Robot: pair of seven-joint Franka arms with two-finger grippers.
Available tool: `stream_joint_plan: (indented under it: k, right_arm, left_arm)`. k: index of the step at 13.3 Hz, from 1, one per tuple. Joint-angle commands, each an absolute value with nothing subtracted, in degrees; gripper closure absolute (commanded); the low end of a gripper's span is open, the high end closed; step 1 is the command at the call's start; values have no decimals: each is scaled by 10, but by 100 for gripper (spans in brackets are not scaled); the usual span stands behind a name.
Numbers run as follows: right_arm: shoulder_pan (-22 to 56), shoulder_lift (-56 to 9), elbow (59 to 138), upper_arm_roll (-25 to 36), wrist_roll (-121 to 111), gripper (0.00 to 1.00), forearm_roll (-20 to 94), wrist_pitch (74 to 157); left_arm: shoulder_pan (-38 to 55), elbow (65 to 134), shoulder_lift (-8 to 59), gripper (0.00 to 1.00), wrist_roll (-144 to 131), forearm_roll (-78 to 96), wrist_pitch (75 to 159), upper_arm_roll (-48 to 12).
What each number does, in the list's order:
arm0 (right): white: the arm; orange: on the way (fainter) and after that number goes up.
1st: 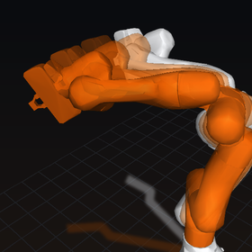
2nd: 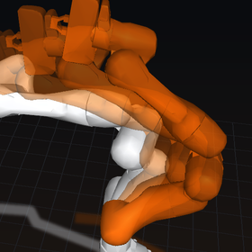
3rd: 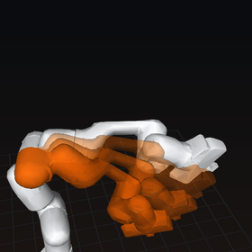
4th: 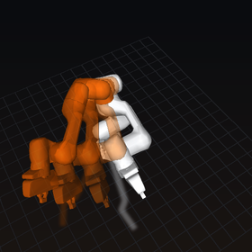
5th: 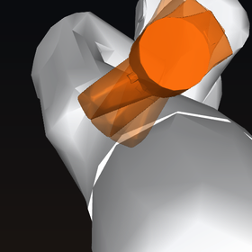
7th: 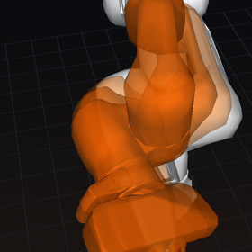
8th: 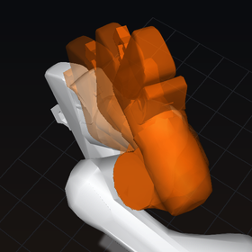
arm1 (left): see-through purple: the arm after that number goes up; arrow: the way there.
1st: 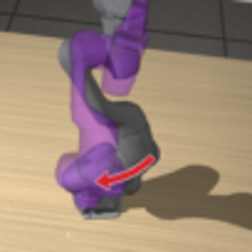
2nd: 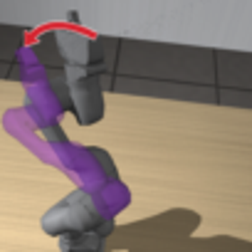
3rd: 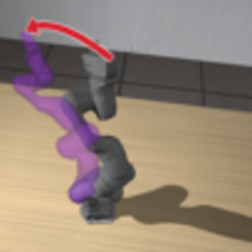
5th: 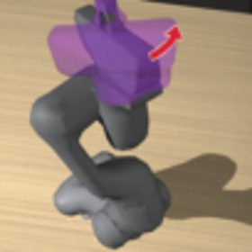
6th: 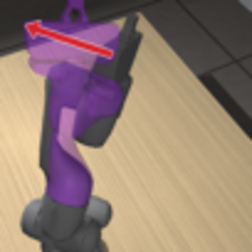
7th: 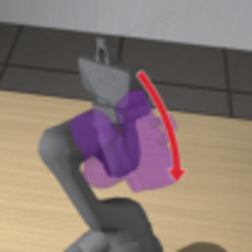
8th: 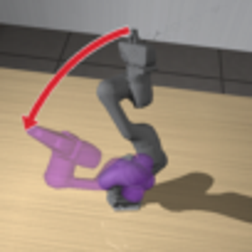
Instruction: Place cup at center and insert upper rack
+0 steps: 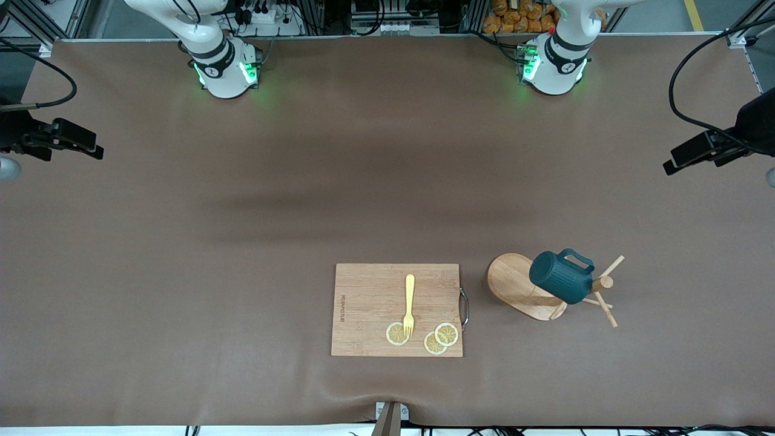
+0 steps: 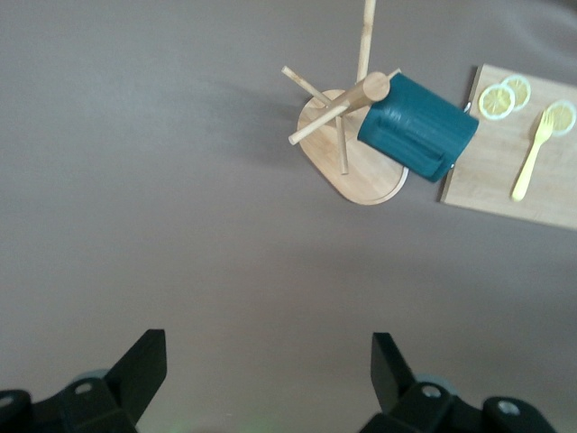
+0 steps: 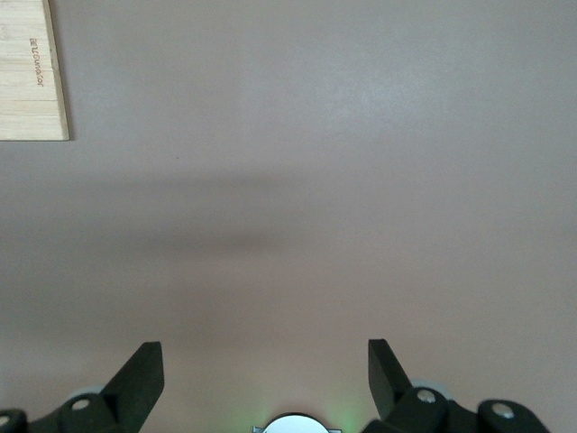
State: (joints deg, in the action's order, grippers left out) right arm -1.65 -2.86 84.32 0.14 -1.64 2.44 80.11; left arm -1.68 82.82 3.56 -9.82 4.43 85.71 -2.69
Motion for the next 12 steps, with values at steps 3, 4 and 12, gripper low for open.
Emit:
stream_joint_plan:
  k: [3,4,12]
  right_arm:
    - [-18,-24,844,0,-17,0,21,798]
    - [-18,-24,844,-1,-16,0,21,799]
    - [-18,-21,844,-2,-17,0,21,798]
  left_arm:
    - [4,860,-3,0,-47,5,854,-18]
    - [4,867,-9,0,-47,-8,854,-21]
    - [11,917,-49,0,-62,-26,855,-42]
